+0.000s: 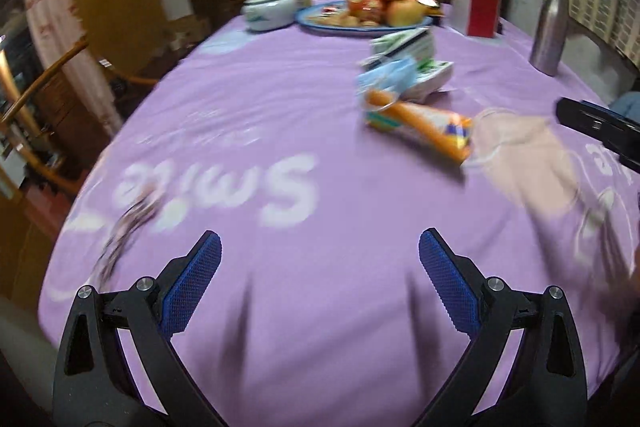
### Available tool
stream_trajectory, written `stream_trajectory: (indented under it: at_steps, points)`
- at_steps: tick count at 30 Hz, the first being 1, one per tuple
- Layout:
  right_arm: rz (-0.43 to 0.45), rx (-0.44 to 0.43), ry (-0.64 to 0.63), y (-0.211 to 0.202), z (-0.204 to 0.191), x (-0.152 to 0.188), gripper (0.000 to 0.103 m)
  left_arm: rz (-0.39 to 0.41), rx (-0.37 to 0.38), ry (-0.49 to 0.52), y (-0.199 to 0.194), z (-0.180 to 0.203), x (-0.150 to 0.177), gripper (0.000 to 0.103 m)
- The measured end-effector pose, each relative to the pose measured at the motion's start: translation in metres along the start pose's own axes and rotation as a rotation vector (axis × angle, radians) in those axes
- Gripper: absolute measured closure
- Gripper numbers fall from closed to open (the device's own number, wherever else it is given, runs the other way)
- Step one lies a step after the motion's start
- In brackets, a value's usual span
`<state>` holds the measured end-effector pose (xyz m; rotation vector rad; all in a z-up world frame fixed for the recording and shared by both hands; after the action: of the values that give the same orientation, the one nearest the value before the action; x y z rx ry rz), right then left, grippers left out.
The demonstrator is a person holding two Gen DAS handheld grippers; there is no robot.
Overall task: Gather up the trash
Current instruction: 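Bring both open tools back over the table toward the orange box, then close the left tool on the orange striped box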
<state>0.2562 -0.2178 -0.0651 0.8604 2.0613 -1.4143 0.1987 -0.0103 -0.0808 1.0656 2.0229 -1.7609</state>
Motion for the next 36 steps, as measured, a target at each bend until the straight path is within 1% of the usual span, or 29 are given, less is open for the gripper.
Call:
stream_trajectory:
  at_steps: [3,5,7,8,9,10,12,14,15,17,19,20,21,23,24,25,27,28,30,32,33,35,36]
  points:
    - [0.020,0.028,0.036,0.014,0.017,-0.016,0.034,-0.003,0.027,0.023,0.016,0.020,-0.031,0.008]
    - [0.063,0.040,0.056,0.020,0.028,-0.021,0.034,0.000,0.041,0.034,0.028,0.031,-0.052,0.007]
    - [0.064,0.115,0.051,0.024,0.038,-0.021,0.034,-0.003,0.042,0.044,0.042,0.040,-0.071,0.007]
    - [0.072,0.122,0.046,0.022,0.040,-0.022,0.034,-0.004,0.043,0.045,0.046,0.043,-0.076,0.007]
    - [0.099,0.119,0.055,0.017,0.044,-0.024,0.032,-0.011,0.044,0.046,0.057,0.050,-0.085,0.007]
    - [0.128,0.136,0.072,0.011,0.050,-0.027,0.025,-0.019,0.043,0.045,0.064,0.052,-0.089,0.007]
    - [0.176,0.158,0.107,0.003,0.059,-0.033,0.023,-0.046,0.040,0.039,0.082,0.058,-0.096,0.007]
    - [0.185,0.151,0.143,0.001,0.066,-0.035,0.023,-0.077,0.036,0.023,0.097,0.059,-0.099,0.007]
    - [0.173,0.144,0.160,0.003,0.069,-0.035,0.023,-0.094,0.035,0.012,0.107,0.057,-0.098,0.007]
    - [0.142,0.137,0.171,0.009,0.072,-0.034,0.023,-0.111,0.025,0.008,0.113,0.053,-0.094,0.007]
    - [0.124,0.132,0.175,0.012,0.073,-0.032,0.023,-0.097,-0.029,0.007,0.110,0.038,-0.089,0.007]
    - [0.123,0.132,0.173,0.013,0.072,-0.031,0.023,-0.087,-0.082,0.001,0.106,0.024,-0.087,0.007]
    - [0.126,0.137,0.171,0.012,0.072,-0.031,0.023,-0.076,-0.113,-0.010,0.103,0.012,-0.084,0.007]
    - [0.133,0.143,0.173,0.011,0.072,-0.031,0.023,-0.061,-0.134,-0.051,0.095,-0.013,-0.077,0.007]
    - [0.132,0.139,0.178,0.011,0.072,-0.030,0.023,-0.055,-0.132,-0.079,0.093,-0.024,-0.074,0.007]
    - [0.128,0.134,0.184,0.011,0.072,-0.030,0.023,-0.050,-0.124,-0.110,0.091,-0.033,-0.071,0.007]
    - [0.111,0.118,0.195,0.014,0.072,-0.027,0.023,-0.045,-0.073,-0.179,0.088,-0.046,-0.064,0.007]
    - [0.105,0.115,0.196,0.015,0.072,-0.027,0.023,-0.044,-0.043,-0.194,0.088,-0.047,-0.063,0.007]
    - [0.097,0.123,0.186,0.017,0.070,-0.025,0.023,-0.032,0.040,-0.206,0.087,-0.040,-0.065,0.007]
    - [0.096,0.133,0.175,0.018,0.069,-0.024,0.023,-0.013,0.089,-0.178,0.083,-0.027,-0.068,0.007]
    - [0.094,0.137,0.170,0.018,0.069,-0.023,0.023,-0.003,0.109,-0.140,0.081,-0.017,-0.070,0.007]
    - [0.095,0.136,0.170,0.018,0.069,-0.023,0.023,-0.008,0.115,-0.033,0.082,0.007,-0.072,0.007]
    - [0.097,0.136,0.169,0.018,0.069,-0.023,0.023,-0.014,0.110,0.004,0.083,0.016,-0.071,0.007]
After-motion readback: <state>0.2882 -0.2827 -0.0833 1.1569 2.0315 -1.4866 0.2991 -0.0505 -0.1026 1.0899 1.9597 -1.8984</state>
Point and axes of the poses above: each gripper's, at about its wrist camera, not at the fingertips, and y roughly the way its jaws point, z to its right, x to its underside, the point moved 6 cm from there along y, roughly the way its jaws point, and after that the axes turned 11 degrees about y, right-handed, at the moved point
